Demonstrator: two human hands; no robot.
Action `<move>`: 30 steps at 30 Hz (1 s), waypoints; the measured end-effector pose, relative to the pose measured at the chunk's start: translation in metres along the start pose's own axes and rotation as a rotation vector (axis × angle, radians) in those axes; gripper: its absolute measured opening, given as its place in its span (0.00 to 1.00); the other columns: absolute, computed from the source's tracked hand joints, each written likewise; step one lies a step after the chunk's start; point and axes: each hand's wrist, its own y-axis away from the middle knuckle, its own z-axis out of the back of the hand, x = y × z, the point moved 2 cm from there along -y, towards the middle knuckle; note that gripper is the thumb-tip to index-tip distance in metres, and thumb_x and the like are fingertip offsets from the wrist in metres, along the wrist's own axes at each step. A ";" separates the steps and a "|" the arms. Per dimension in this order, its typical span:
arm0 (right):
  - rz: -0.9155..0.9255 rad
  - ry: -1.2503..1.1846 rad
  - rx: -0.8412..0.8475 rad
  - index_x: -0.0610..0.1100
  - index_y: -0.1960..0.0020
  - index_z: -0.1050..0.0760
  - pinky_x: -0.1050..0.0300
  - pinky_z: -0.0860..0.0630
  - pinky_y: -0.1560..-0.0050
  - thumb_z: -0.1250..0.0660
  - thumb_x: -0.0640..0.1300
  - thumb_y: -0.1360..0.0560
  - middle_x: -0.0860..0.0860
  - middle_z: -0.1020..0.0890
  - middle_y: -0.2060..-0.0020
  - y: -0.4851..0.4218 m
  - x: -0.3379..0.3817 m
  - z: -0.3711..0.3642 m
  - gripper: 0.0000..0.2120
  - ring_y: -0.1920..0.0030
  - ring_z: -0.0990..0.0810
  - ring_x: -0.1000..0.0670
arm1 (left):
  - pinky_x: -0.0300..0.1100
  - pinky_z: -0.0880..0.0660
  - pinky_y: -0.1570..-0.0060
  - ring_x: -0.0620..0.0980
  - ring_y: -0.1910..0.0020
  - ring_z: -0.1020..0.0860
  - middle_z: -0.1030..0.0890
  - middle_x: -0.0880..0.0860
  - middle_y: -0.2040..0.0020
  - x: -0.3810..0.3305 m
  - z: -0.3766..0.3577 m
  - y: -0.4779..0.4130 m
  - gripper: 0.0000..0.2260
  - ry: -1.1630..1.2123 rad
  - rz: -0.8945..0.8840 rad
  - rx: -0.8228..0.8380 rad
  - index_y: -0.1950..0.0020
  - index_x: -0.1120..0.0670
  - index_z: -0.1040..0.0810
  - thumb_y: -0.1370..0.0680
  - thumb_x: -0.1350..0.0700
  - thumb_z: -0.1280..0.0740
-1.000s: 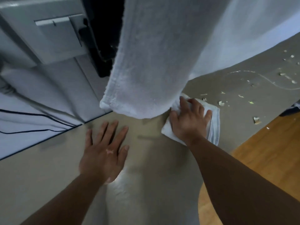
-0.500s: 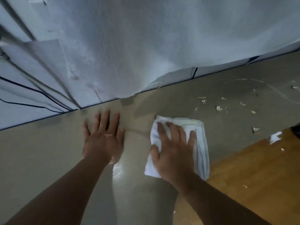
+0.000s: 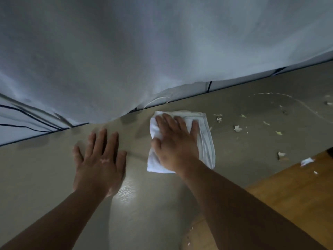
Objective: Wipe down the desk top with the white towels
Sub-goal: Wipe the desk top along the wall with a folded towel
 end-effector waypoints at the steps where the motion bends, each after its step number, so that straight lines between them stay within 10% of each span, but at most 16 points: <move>1: -0.026 0.006 0.012 0.56 0.19 0.46 0.27 0.56 0.25 0.51 0.60 0.21 0.56 0.40 0.20 -0.009 -0.009 0.002 0.31 0.22 0.42 0.46 | 0.72 0.45 0.25 0.60 0.17 0.44 0.40 0.57 0.17 -0.005 0.001 -0.001 0.32 0.029 0.017 -0.012 0.18 0.52 0.38 0.19 0.39 0.52; 20: -0.475 0.012 -0.019 0.56 0.19 0.47 0.25 0.53 0.25 0.51 0.60 0.18 0.54 0.43 0.19 -0.073 -0.198 0.059 0.29 0.20 0.45 0.44 | 0.62 0.62 0.19 0.53 0.16 0.65 0.62 0.48 0.14 -0.102 -0.005 -0.028 0.37 -0.073 -0.139 0.131 0.16 0.40 0.62 0.25 0.32 0.71; 30: -0.497 -0.020 -0.033 0.55 0.18 0.46 0.24 0.57 0.26 0.51 0.59 0.19 0.52 0.42 0.19 -0.039 -0.154 0.041 0.30 0.20 0.46 0.42 | 0.67 0.59 0.20 0.57 0.15 0.62 0.59 0.51 0.14 -0.108 -0.008 -0.043 0.37 -0.063 -0.179 0.127 0.16 0.42 0.61 0.24 0.31 0.68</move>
